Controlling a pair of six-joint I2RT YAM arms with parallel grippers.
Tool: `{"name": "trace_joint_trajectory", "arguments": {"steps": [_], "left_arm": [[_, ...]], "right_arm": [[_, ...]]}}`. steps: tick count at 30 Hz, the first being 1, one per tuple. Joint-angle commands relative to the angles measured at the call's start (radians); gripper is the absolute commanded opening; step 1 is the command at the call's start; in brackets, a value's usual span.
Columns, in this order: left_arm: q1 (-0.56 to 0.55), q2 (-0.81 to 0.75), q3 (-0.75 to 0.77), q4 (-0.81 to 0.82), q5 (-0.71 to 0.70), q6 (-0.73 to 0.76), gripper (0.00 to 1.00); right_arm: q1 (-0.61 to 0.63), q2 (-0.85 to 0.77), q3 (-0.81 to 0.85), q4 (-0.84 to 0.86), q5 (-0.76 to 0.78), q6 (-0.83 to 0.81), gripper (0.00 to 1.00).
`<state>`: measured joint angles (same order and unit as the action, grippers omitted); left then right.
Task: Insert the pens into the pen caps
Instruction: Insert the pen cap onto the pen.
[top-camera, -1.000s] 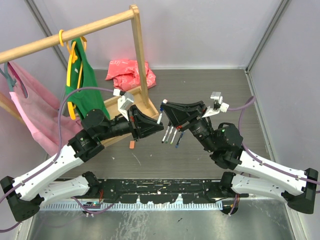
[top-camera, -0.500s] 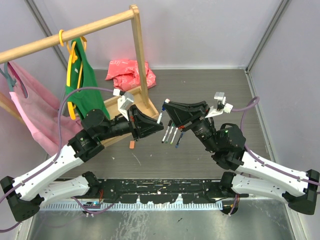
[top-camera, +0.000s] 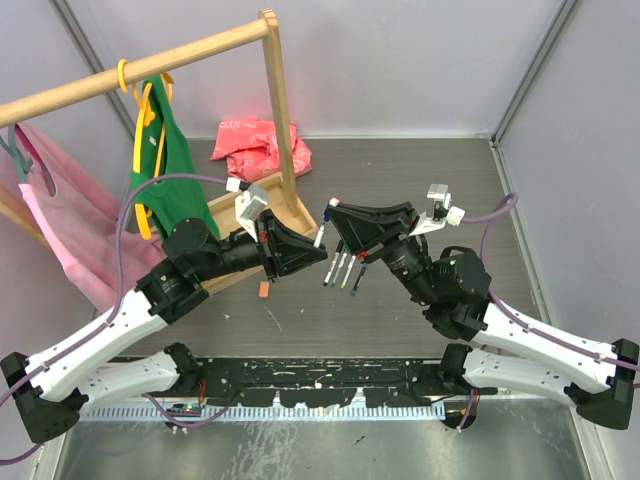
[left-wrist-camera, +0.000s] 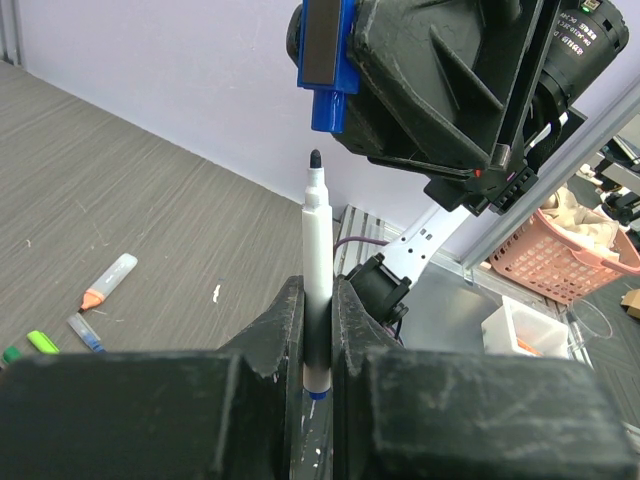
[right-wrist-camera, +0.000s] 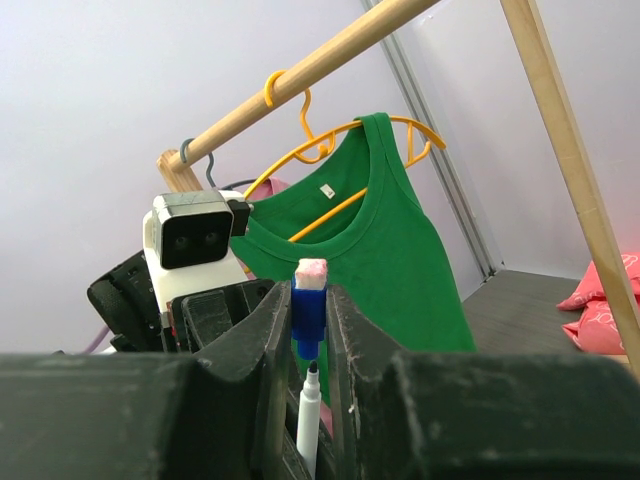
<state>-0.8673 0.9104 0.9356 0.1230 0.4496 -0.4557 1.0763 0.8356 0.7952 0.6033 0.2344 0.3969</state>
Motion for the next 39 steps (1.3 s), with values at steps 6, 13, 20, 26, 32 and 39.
{"name": "trace_joint_trajectory", "arguments": {"steps": [6,13,20,26,32,39], "left_arm": [[0.005,-0.012,0.035,0.066,-0.003,0.002,0.0],[0.006,-0.008,0.035,0.069,0.0,0.0,0.0],[0.006,-0.013,0.032,0.067,-0.005,0.002,0.0],[0.006,-0.013,0.034,0.067,-0.006,0.002,0.0],[0.006,-0.006,0.038,0.07,-0.005,0.002,0.0],[0.007,-0.004,0.039,0.07,-0.005,0.003,0.0]], "right_arm": [[0.001,-0.009,0.027,0.021,-0.006,0.018,0.0],[0.001,-0.011,0.021,0.016,-0.007,0.025,0.0],[0.001,-0.01,0.02,0.006,-0.006,0.029,0.0],[0.001,-0.014,0.013,0.002,-0.006,0.035,0.0],[0.001,-0.015,0.013,-0.002,-0.007,0.038,0.0],[0.001,-0.016,0.014,-0.015,-0.006,0.046,0.0]]}}
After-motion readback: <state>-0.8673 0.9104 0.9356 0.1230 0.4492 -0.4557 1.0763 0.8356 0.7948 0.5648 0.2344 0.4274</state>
